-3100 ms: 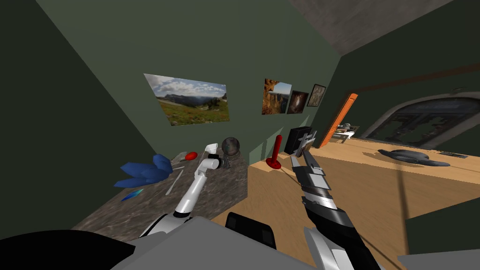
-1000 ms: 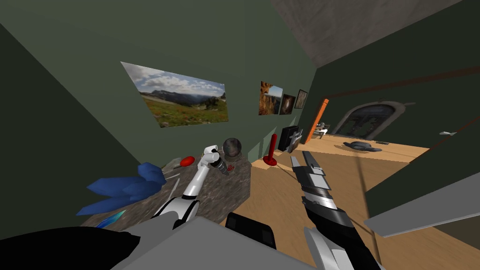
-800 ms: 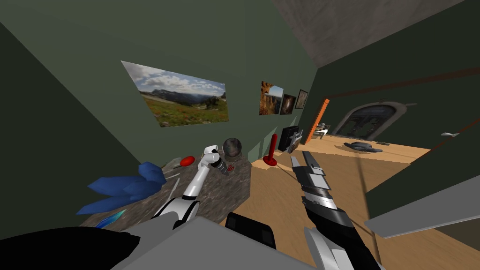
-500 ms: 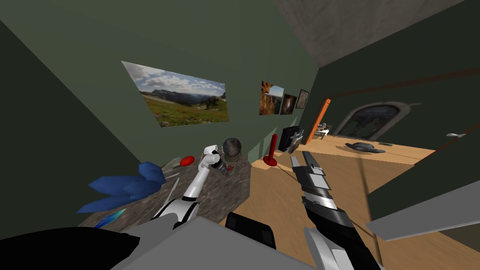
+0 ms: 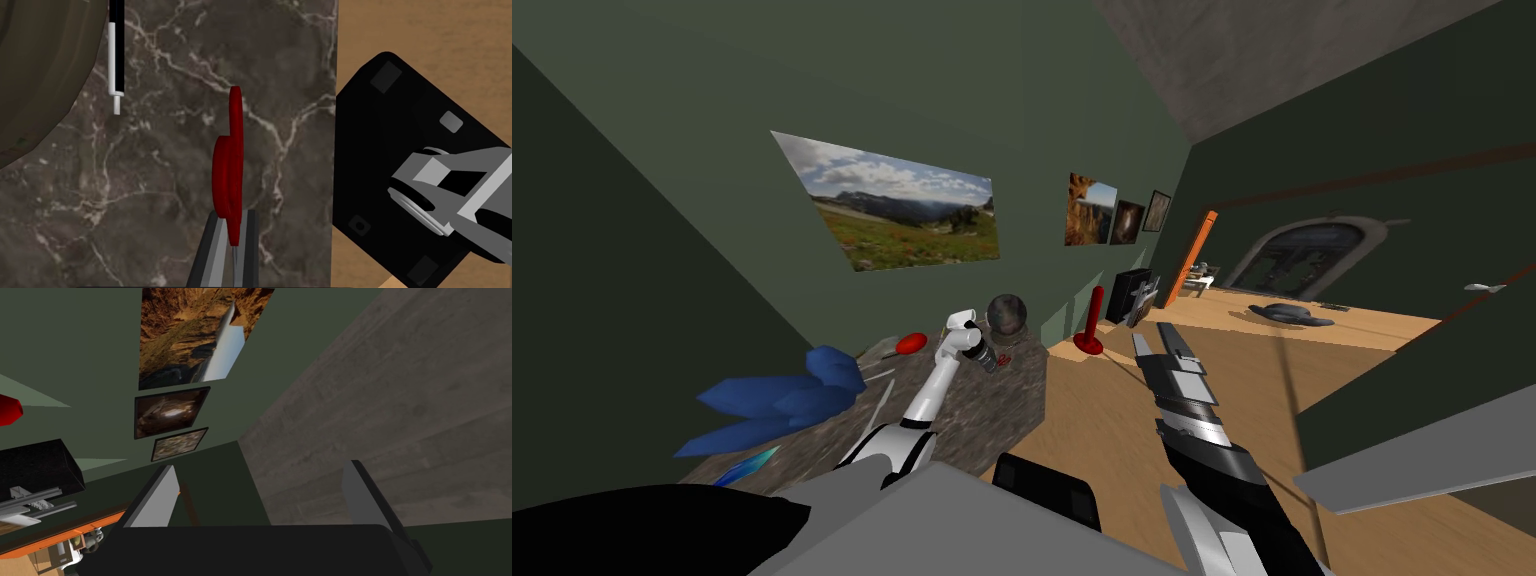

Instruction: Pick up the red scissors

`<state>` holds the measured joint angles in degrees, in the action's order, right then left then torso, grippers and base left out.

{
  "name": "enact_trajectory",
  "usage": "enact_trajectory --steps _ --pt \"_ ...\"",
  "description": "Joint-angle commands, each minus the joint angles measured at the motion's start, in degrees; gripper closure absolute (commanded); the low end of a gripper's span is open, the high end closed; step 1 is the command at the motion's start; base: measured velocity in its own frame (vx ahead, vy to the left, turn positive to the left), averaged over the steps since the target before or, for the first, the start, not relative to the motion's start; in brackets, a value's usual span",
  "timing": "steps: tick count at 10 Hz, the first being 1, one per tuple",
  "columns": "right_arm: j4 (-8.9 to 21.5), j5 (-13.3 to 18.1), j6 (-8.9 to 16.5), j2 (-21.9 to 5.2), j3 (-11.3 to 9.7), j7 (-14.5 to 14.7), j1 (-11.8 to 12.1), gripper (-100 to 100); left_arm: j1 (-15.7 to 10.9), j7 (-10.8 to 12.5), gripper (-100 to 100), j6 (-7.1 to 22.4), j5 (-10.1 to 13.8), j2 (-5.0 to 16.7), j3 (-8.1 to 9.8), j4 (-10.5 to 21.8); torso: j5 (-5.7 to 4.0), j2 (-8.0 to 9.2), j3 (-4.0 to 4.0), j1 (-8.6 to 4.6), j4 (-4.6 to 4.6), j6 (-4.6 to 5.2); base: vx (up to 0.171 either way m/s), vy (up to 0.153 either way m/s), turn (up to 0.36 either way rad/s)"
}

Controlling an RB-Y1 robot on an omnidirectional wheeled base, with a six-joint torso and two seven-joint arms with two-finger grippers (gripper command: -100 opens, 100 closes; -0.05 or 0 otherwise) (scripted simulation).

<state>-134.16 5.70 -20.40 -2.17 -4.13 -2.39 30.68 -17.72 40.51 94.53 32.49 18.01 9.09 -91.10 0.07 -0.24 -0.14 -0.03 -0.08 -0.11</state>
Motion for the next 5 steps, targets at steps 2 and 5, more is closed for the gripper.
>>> enact_trajectory --steps 2,5 --pt "0.00 0.00 0.00 0.00 0.00 0.00 0.00 0 -0.57 1.23 100 1.90 0.43 0.49 0.37 -1.31 0.00 0.00 0.00 0.00 0.00 0.00 -0.008 0.013 -0.022" --pt "0.00 0.00 0.00 0.00 0.00 0.00 0.00 0 -0.48 1.36 0 2.06 0.51 0.52 0.45 -1.62 0.00 0.06 0.03 0.07 0.00 0.00 -0.010 0.020 -0.016"
